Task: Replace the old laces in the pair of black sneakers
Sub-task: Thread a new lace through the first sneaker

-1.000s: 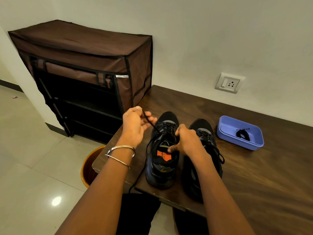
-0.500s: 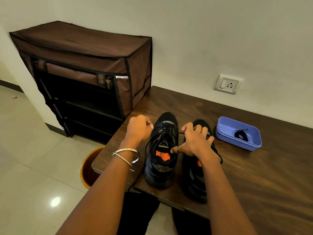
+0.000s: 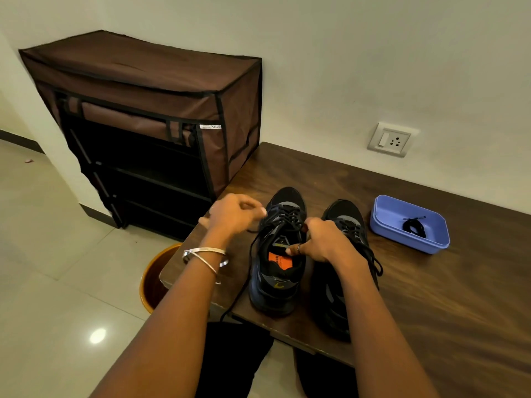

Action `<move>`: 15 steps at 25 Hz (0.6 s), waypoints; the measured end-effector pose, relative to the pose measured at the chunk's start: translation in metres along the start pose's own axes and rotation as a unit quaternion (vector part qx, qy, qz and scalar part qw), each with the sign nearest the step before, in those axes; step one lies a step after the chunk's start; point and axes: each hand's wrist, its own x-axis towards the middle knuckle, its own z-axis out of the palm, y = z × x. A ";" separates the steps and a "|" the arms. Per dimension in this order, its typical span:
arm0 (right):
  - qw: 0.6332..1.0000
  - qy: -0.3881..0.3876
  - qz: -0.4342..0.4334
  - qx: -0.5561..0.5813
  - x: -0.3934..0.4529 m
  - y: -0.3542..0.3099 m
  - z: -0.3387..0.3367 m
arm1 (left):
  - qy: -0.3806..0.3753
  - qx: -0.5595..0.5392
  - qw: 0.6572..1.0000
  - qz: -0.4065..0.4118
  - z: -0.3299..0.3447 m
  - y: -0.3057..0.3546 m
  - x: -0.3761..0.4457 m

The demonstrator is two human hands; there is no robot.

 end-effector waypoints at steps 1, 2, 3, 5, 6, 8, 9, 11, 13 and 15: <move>1.000 0.016 -0.003 0.005 0.002 0.000 0.001 | -0.049 0.077 0.996 0.019 0.003 0.006 -0.003; 0.999 0.030 -0.005 0.009 0.003 0.000 0.001 | -0.070 0.134 0.988 0.030 0.007 0.011 -0.004; 0.999 0.043 -0.009 0.016 0.004 -0.001 0.001 | -0.069 0.166 0.983 0.040 0.010 0.015 -0.006; 0.998 0.060 -0.014 0.030 0.002 -0.003 0.000 | -0.057 0.174 0.982 0.053 0.015 0.017 -0.005; 0.997 0.064 -0.013 0.033 0.002 -0.004 0.000 | -0.063 0.164 0.983 0.048 0.016 0.013 -0.002; 0.997 0.063 -0.006 0.042 0.003 -0.005 0.001 | -0.071 0.115 0.991 0.020 0.015 0.009 0.002; 0.997 0.060 0.002 0.055 0.003 -0.005 0.002 | -0.055 0.084 0.995 0.002 0.013 0.006 0.004; 0.996 0.052 0.019 0.073 0.004 -0.005 0.001 | -0.011 0.058 0.997 -0.041 0.008 0.000 0.005; 0.995 0.051 0.025 0.079 0.004 -0.003 0.002 | -0.029 0.037 0.994 -0.103 0.005 -0.003 0.002; 0.995 0.051 0.023 0.077 0.004 -0.003 0.001 | -0.075 -0.038 0.984 -0.160 0.007 -0.001 -0.002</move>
